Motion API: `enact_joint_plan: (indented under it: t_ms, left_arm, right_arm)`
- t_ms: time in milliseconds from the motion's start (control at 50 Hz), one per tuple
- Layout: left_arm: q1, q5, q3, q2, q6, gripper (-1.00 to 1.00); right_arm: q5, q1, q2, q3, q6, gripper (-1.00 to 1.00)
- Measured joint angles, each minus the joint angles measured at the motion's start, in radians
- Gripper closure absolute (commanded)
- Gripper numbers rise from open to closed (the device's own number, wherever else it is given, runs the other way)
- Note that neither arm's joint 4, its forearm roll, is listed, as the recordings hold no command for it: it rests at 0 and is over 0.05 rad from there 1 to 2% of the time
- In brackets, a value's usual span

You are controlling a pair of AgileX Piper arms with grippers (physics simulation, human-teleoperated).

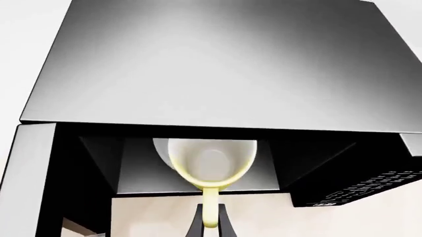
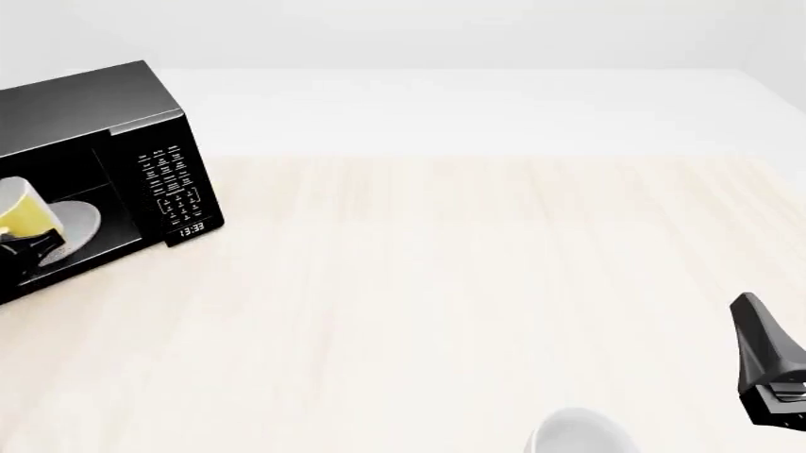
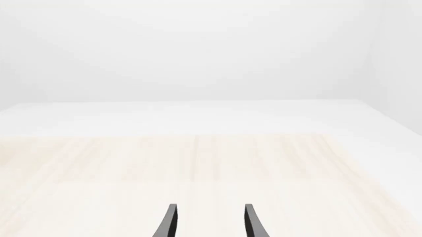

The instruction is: Put the yellow and white mug in the microwave and close it.

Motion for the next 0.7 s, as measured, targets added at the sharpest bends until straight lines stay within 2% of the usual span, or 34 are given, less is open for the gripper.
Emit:
enact_joint_plan:
  t_ms: [700]
  left_arm:
    - [0.041,0.034,-0.176,0.143,-0.019,1.00]
  right_arm:
    - [0.000,0.000,0.000,0.000,0.000,-1.00]
